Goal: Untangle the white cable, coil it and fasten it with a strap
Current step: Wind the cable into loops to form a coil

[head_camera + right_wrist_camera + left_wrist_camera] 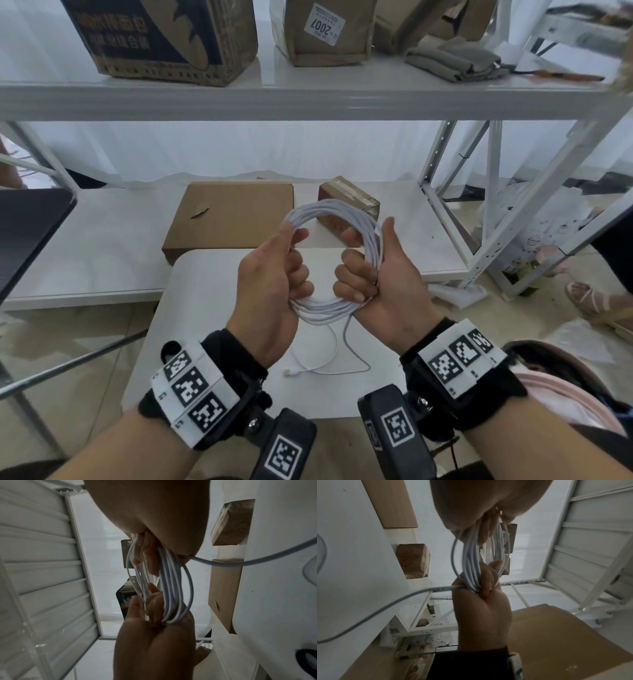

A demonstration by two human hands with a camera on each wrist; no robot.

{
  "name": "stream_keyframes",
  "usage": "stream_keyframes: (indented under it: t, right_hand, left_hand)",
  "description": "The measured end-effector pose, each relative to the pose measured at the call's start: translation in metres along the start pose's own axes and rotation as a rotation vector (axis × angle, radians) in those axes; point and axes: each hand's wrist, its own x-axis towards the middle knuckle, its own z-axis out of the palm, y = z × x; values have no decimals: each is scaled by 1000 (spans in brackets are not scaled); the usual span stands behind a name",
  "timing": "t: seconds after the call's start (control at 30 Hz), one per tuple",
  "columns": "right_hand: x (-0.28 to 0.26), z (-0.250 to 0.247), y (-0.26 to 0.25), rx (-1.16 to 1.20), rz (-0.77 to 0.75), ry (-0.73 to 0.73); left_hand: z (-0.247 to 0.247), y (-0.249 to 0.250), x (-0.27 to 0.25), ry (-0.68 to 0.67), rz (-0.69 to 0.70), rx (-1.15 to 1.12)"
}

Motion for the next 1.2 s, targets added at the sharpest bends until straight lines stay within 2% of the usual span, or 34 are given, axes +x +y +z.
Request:
stream_keyframes:
  t: [0.2,0.37,0.53,0.77,0.9,1.0,1.13,1.2]
  right_hand:
    - [-1,4,0,-85,-17,17]
    - [-2,5,-2,-73,8,-88]
    - [-8,10,3,-368,-105,-100]
    - [-5,13,5,-184,-69,-166]
    - [-5,14,1,-218,-90,-87]
    - [-4,15,1,-232,-148,22]
    - [-2,14,-5,-118,-190,125]
    - [-2,13,-10,-58,-208,145]
  left_hand:
    - [0,2,3,170,-26,2]
    - [0,1,4,195,-21,-28]
    - [1,-1,4,241,-19,-112]
    - [5,-2,4,277,14,-119]
    - [6,-3,3,256,25,-70]
    - [8,-4,1,178,-11,-91]
    - [9,-2,-2,78,-36,-1]
    - [5,-2,-2,101,-76,47]
